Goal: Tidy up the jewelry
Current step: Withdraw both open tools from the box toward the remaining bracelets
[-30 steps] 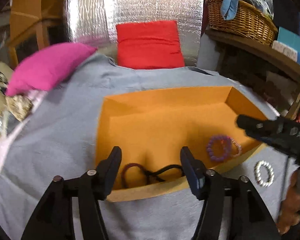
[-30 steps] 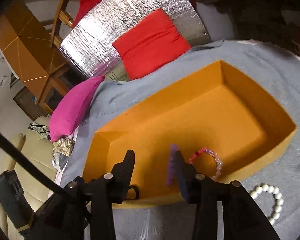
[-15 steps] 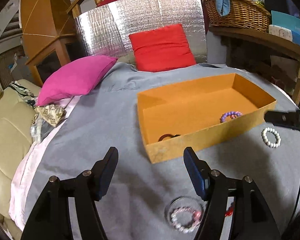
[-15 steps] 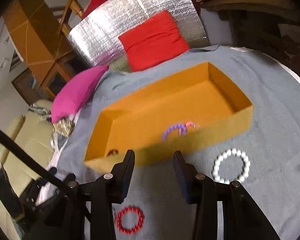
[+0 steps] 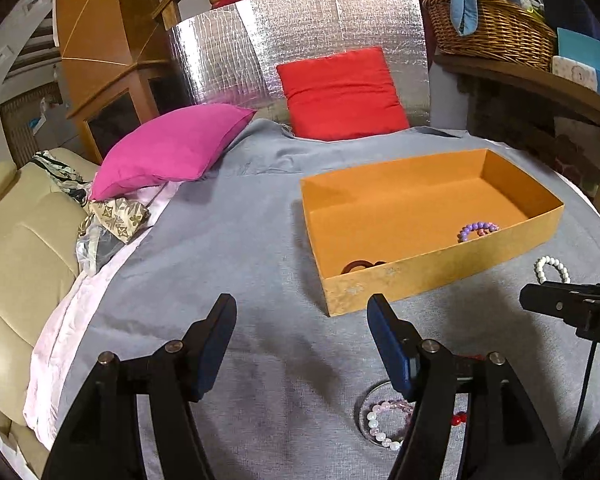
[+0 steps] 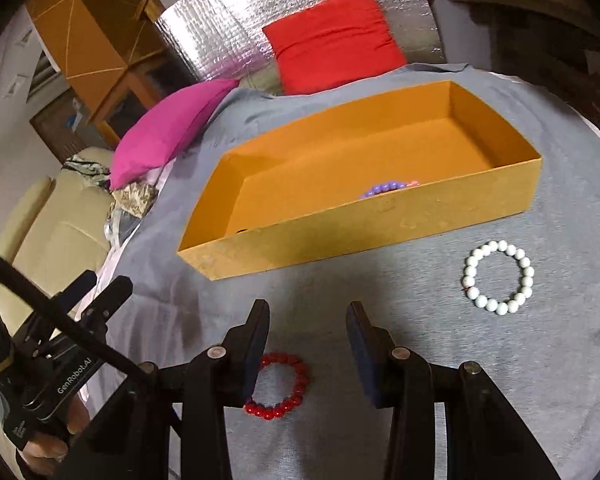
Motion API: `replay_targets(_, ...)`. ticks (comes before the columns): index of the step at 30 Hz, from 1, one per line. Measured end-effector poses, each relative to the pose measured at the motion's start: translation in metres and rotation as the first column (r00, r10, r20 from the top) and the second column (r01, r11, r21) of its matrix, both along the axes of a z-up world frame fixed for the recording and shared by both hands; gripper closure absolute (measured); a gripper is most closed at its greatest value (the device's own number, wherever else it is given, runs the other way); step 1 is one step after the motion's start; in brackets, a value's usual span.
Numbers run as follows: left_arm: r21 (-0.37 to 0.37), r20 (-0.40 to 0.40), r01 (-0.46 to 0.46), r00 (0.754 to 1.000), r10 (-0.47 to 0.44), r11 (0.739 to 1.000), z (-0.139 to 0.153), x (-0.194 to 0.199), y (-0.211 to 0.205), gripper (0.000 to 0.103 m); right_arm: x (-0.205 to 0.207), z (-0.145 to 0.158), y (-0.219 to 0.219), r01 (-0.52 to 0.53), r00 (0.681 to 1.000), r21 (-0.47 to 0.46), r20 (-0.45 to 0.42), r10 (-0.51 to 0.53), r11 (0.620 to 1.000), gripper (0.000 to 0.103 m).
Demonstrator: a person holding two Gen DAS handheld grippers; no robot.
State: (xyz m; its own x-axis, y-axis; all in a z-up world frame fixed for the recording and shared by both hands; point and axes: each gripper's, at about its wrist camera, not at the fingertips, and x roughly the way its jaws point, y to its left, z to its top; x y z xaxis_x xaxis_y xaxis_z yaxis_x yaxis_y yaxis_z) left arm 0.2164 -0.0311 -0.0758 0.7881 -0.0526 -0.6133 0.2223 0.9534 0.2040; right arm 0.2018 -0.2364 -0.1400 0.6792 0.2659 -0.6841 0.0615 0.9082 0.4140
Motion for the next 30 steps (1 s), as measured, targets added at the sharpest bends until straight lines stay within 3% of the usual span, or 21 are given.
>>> replay_targets(30, 0.030, 0.002, 0.005, 1.000, -0.005, 1.000, -0.0026, -0.0029, -0.0037, 0.034, 0.0028, -0.0058, 0.0079, -0.051, 0.998, -0.021, -0.026, 0.050, 0.998, 0.059)
